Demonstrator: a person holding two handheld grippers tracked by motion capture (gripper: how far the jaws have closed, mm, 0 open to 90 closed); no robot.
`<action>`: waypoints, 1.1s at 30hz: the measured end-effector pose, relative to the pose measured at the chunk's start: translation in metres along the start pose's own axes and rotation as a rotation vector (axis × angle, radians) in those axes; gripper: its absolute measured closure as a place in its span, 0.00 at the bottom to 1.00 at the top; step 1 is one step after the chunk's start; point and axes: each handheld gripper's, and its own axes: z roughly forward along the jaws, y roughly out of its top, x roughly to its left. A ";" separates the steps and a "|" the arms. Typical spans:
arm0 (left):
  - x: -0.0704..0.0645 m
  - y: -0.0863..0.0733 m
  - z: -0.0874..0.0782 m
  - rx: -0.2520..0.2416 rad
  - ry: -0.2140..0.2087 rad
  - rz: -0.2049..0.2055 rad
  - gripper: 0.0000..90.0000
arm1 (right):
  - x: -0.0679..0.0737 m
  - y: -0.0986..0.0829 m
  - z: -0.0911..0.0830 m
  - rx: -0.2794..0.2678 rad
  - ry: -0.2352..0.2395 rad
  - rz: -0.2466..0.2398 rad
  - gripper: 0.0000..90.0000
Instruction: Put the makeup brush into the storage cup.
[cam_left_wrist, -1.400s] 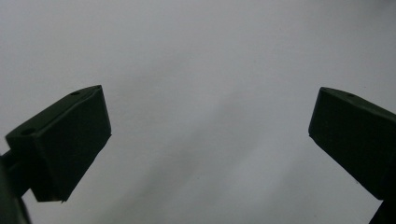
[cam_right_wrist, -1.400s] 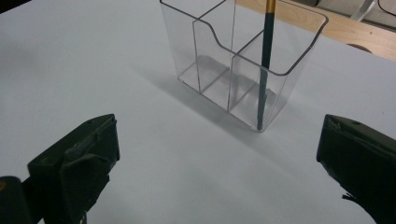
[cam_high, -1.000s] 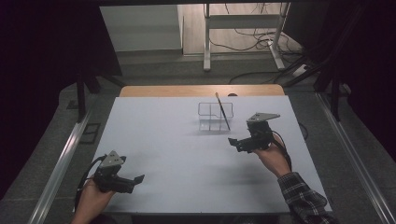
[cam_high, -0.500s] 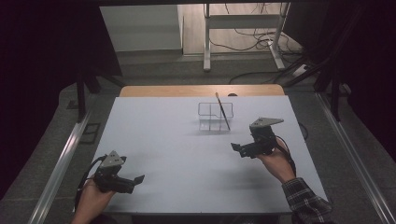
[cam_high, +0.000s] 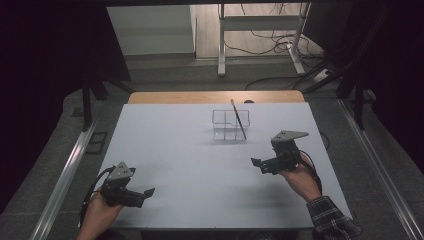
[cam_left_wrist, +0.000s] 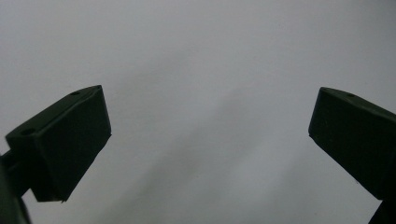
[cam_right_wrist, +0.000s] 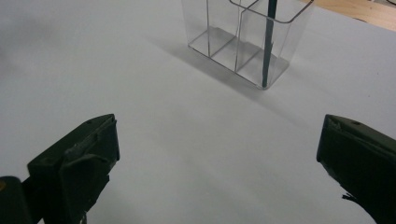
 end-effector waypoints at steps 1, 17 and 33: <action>0.000 0.000 0.000 0.000 0.001 0.000 0.00 | 0.000 -0.001 -0.001 0.000 0.000 0.001 0.00; 0.000 0.000 0.001 0.001 -0.001 0.000 0.00 | 0.000 -0.013 -0.015 0.001 -0.013 0.005 0.00; 0.000 0.000 0.001 0.002 -0.001 -0.002 0.00 | 0.000 -0.025 -0.027 0.000 -0.028 0.010 0.00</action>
